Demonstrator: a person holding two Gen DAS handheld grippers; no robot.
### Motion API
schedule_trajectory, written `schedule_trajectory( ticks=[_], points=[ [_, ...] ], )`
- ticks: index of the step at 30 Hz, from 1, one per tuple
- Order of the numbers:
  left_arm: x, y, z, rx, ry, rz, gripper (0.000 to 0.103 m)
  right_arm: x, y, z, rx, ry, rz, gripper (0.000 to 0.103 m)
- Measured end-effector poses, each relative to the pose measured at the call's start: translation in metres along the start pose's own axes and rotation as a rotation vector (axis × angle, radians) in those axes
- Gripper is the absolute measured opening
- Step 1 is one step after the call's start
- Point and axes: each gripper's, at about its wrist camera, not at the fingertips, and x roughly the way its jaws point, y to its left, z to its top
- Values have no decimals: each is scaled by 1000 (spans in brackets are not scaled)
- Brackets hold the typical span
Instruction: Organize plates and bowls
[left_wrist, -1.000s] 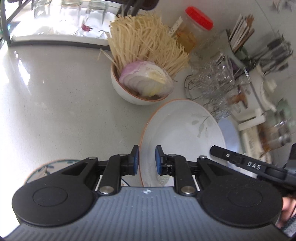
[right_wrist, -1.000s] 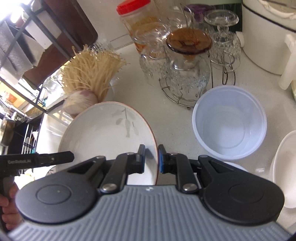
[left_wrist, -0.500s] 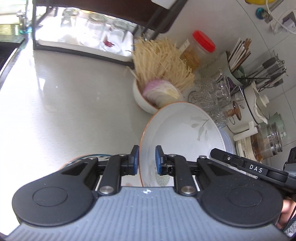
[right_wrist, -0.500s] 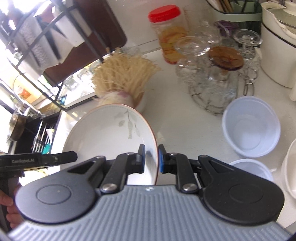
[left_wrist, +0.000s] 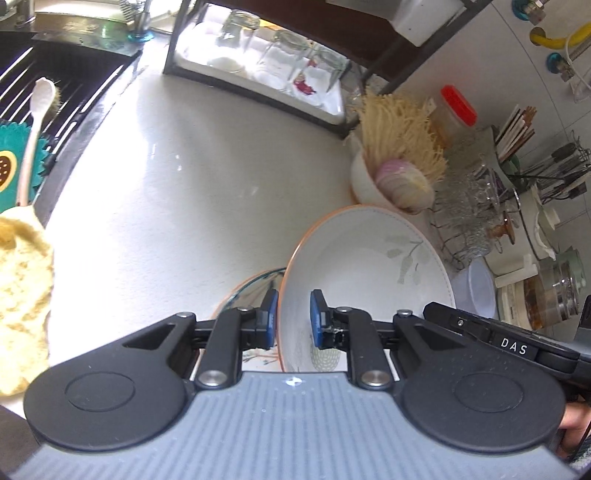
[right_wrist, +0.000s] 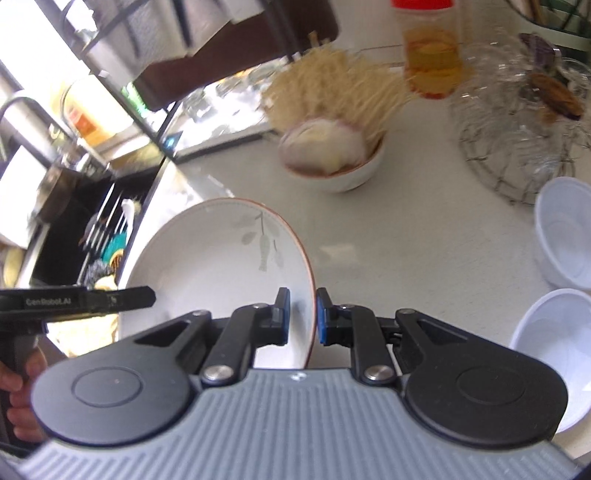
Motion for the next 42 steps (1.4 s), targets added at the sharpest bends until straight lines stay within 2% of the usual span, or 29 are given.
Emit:
schedule_trajectory(
  ticks=[7, 15, 23, 34, 38, 42],
  points=[
    [2, 19, -11, 58, 45, 76, 21, 15, 23, -16, -33, 30, -15, 18],
    [6, 24, -12, 103, 74, 72, 21, 17, 29, -26, -18, 27, -64, 18],
    [16, 17, -14, 190, 111, 132, 21, 21, 33, -35, -13, 38, -93, 18],
    [26, 16, -13, 243, 155, 163, 22, 28, 42, -35, -67, 73, -124, 18],
    [27, 14, -13, 273, 165, 160, 27, 30, 43, -34, -71, 82, -121, 19],
    [29, 8, -13, 306, 180, 154, 39, 30, 44, -34, -79, 93, -118, 20]
  ],
)
